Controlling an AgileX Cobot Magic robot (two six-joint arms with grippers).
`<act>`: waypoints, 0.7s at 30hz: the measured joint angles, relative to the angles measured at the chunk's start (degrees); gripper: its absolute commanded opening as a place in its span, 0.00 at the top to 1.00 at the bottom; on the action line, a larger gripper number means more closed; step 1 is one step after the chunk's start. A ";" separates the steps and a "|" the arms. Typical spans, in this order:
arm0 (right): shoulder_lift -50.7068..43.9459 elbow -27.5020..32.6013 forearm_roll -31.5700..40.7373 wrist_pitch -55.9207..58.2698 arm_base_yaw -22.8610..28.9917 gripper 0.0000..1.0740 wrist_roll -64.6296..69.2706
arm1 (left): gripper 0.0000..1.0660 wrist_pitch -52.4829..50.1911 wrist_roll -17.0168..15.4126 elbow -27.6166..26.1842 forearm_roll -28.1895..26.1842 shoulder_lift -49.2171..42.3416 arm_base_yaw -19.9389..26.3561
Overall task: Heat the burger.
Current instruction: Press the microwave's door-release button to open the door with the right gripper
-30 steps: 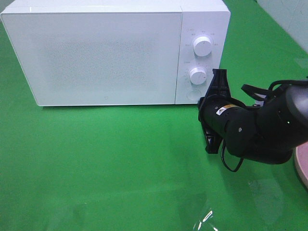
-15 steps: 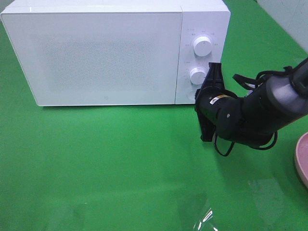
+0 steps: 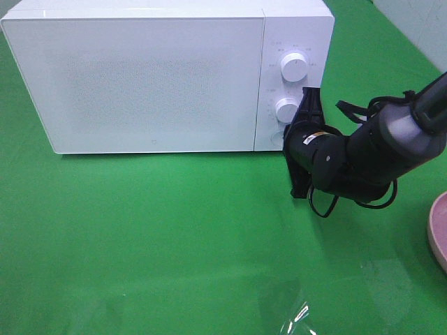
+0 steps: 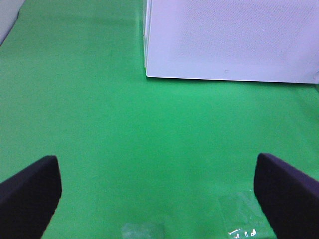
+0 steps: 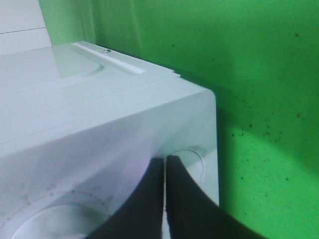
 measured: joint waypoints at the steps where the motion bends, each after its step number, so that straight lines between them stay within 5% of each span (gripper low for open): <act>1: 0.00 0.00 0.00 0.00 0.00 1.00 0.00 | 0.09 0.00 0.00 0.00 0.00 0.00 0.00; 21: 3.04 -1.60 -2.06 -1.49 -0.29 1.00 2.23 | 0.09 0.00 0.00 0.00 0.00 0.00 0.00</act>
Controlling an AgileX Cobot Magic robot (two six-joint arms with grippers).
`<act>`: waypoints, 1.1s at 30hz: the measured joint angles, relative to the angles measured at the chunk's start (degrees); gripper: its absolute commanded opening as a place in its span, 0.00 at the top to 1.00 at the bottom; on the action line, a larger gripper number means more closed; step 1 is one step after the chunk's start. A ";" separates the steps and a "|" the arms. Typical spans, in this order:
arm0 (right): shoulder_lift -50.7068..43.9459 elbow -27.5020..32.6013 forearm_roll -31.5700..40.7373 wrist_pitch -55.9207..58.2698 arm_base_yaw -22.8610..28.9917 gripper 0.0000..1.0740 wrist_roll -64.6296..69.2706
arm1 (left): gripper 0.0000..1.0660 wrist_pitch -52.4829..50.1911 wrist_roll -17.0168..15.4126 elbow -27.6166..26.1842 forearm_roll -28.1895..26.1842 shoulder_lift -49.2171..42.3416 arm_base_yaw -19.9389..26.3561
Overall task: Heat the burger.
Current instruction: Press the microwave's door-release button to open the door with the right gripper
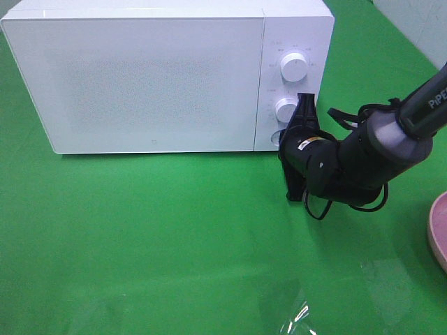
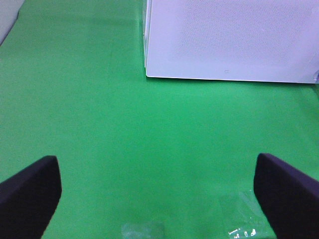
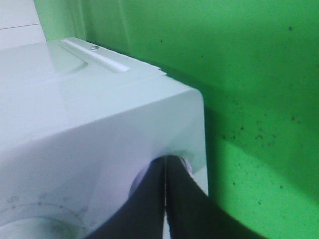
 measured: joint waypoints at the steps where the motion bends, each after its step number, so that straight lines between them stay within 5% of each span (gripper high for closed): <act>1: 0.00 0.17 -0.23 -0.40 0.00 1.00 0.17 | 0.09 0.00 0.00 0.00 0.00 0.00 0.00; 33: 4.13 -4.41 7.28 -4.64 2.41 1.00 0.69 | 0.09 -0.06 0.00 0.00 0.00 0.00 0.00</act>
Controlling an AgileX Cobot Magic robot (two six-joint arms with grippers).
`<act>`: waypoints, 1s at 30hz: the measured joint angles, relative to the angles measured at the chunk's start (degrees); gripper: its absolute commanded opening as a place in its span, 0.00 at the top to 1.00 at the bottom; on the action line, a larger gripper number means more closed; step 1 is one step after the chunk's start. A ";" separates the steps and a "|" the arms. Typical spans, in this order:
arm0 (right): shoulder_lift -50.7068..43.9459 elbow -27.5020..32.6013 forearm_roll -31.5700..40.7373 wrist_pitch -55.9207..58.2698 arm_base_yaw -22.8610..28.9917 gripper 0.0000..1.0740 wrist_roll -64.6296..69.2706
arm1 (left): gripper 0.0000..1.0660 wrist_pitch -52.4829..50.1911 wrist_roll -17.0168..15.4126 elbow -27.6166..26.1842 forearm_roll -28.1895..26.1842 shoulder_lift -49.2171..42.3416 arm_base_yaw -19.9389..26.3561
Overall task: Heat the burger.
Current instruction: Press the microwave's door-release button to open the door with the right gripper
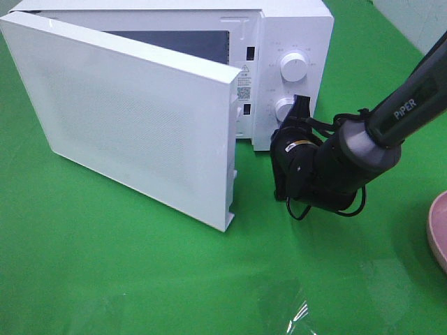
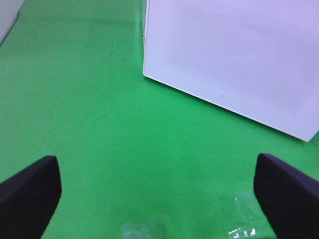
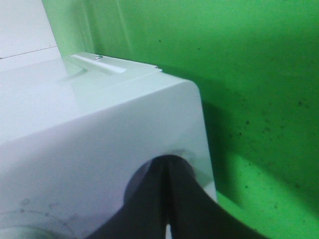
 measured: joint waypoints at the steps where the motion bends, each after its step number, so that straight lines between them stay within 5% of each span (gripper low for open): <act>1: 0.00 0.00 0.00 0.00 0.00 1.00 0.00 | 0.09 0.00 0.00 0.00 0.00 0.00 0.00; 30: -4.70 2.92 -1.72 5.04 -0.57 1.00 1.55 | 0.09 0.00 0.00 0.00 0.00 0.00 0.00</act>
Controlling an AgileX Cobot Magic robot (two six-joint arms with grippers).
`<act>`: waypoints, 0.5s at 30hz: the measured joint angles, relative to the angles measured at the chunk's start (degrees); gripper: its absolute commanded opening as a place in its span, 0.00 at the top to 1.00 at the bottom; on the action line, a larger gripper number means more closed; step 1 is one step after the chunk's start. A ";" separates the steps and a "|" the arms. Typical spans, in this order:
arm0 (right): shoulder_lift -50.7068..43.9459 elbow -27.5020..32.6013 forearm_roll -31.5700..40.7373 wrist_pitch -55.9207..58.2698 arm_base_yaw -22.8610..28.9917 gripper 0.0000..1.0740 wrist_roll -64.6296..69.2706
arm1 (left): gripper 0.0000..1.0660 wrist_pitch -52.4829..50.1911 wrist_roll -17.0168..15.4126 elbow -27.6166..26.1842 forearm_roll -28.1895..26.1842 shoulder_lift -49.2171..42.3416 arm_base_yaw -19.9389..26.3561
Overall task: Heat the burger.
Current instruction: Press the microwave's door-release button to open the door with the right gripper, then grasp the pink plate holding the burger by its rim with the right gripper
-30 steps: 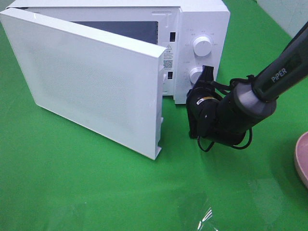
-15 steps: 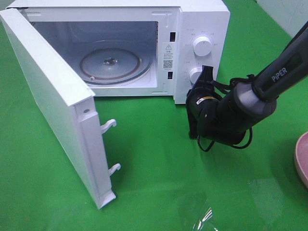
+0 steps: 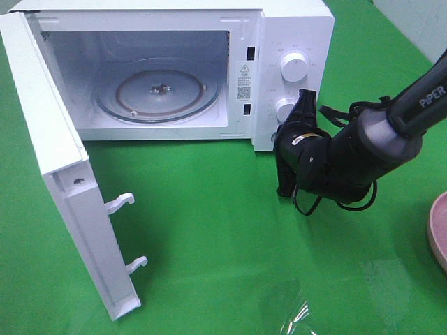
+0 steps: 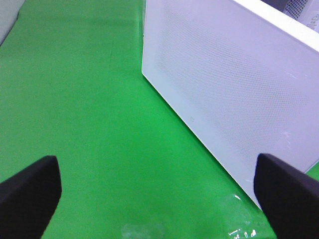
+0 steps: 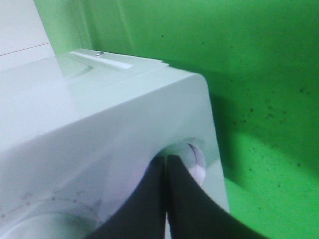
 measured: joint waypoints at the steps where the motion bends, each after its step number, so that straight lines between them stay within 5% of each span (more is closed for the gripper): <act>1: -0.46 0.23 0.00 0.57 0.00 1.00 0.00 | 0.09 0.00 0.00 0.00 0.00 0.00 0.00; 15: -7.16 3.72 -1.09 13.81 -0.17 1.00 -12.49 | 0.09 0.00 0.00 0.00 0.00 0.00 0.00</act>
